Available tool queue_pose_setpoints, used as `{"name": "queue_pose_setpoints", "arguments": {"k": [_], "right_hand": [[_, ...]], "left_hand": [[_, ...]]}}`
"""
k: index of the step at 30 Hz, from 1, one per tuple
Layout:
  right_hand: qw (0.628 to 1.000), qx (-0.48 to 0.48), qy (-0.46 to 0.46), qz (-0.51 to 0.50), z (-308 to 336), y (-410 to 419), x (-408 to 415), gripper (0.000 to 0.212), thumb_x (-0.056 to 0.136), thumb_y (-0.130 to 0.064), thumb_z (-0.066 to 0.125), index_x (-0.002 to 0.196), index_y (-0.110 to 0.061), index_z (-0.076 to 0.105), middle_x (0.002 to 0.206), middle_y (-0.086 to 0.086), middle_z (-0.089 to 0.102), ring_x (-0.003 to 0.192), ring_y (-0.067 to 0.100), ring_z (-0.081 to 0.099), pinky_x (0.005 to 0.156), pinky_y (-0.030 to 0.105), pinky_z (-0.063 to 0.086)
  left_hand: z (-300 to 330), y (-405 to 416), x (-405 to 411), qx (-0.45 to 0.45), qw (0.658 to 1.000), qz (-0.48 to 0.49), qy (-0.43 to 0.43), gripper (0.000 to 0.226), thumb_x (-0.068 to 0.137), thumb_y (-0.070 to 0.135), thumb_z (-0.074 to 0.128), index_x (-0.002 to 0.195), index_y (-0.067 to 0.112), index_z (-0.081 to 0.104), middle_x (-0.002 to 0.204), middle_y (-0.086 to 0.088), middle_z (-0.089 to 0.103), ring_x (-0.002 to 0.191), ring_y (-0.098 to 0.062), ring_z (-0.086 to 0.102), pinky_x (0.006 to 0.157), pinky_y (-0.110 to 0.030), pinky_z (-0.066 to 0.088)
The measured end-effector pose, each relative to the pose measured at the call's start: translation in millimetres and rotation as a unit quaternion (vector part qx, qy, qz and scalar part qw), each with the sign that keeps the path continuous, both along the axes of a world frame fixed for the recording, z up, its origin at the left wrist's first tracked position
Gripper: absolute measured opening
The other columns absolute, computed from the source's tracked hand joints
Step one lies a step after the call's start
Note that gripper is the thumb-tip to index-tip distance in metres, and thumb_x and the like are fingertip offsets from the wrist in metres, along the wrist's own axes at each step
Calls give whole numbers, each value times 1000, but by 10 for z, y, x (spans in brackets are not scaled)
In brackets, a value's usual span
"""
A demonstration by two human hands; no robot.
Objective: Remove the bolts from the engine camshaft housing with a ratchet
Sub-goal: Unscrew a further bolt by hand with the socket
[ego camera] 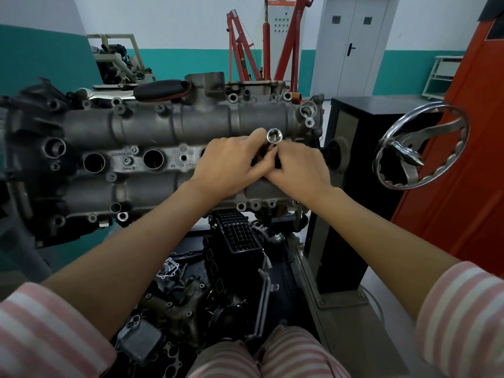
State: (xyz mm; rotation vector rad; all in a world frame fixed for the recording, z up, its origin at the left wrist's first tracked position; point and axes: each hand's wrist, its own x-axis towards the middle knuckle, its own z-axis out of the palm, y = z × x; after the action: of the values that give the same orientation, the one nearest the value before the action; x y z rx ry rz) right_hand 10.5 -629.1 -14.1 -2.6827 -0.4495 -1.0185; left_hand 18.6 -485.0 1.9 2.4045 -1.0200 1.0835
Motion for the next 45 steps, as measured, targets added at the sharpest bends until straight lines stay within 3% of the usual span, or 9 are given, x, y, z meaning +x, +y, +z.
{"name": "queue_pose_setpoints", "arguments": {"k": [4, 8, 13, 21, 26, 32, 37, 41, 45], "right_hand": [[998, 29, -38, 29, 8, 23, -54, 26, 87, -31, 54, 67, -27, 37, 61, -14, 38, 55, 8, 36, 45, 19, 16], [998, 35, -51, 32, 3, 34, -70, 26, 86, -26, 57, 69, -25, 38, 61, -9, 44, 55, 9, 36, 45, 17, 16], [1000, 12, -4, 0, -9, 9, -10, 23, 89, -38, 46, 84, -16, 46, 71, -8, 47, 60, 11, 45, 49, 27, 29], [1000, -11, 4, -5, -8, -8, 28, 37, 86, -44, 41, 103, -13, 51, 84, -1, 62, 71, 18, 59, 56, 30, 40], [999, -14, 15, -26, -4, -9, 30, 39, 85, -49, 41, 100, -15, 56, 86, 0, 64, 76, 18, 59, 58, 29, 35], [1000, -2, 10, -17, -16, -10, 22, 29, 89, -41, 44, 90, -15, 55, 82, 2, 62, 73, 20, 57, 57, 29, 33], [1000, -3, 9, -11, -26, -14, 26, 25, 88, -38, 45, 87, -13, 51, 72, -4, 53, 64, 16, 51, 54, 28, 30], [1000, 4, 24, -4, -12, -15, 34, 21, 85, -37, 47, 82, -18, 40, 58, -15, 36, 51, 8, 39, 47, 24, 32], [999, 0, 31, -9, -1, -14, 44, 19, 85, -37, 46, 81, -20, 38, 59, -13, 39, 51, 8, 39, 46, 22, 27]], "left_hand": [[-2, 2, 24, 15, 1000, 6, 6, 59, 89, 53, 26, 77, 5, 57, 59, -4, 57, 53, -24, 54, 50, -35, 40], [-6, 12, 43, 20, 1000, -6, 3, 48, 95, 43, 44, 68, 4, 54, 54, -7, 53, 50, -27, 52, 49, -33, 36], [6, 10, 29, 19, 1000, 12, 4, 64, 86, 55, 18, 82, 5, 58, 59, -4, 56, 52, -21, 51, 49, -34, 39], [3, -15, -1, -17, 1000, -14, 5, 22, 89, 31, 46, 77, 17, 34, 53, 11, 33, 43, -25, 44, 46, -28, 31], [-3, 6, 33, -16, 1000, -12, 23, 38, 92, 39, 44, 70, 8, 51, 51, -8, 53, 48, -30, 52, 47, -32, 38], [1, 16, 33, -9, 1000, -13, 27, 50, 90, 44, 45, 63, 4, 54, 50, -9, 52, 48, -27, 51, 49, -33, 37], [3, -1, 29, 3, 1000, 7, 18, 66, 85, 60, 22, 83, 5, 60, 60, -5, 58, 55, -23, 54, 53, -37, 42], [1, -3, 40, -3, 1000, 5, 20, 60, 80, 55, 22, 90, 6, 54, 63, -4, 58, 56, -25, 54, 52, -39, 45], [-3, -27, 38, 16, 1000, 13, 15, 46, 84, 47, 28, 87, 7, 50, 62, 2, 52, 55, -26, 53, 48, -32, 36]]}}
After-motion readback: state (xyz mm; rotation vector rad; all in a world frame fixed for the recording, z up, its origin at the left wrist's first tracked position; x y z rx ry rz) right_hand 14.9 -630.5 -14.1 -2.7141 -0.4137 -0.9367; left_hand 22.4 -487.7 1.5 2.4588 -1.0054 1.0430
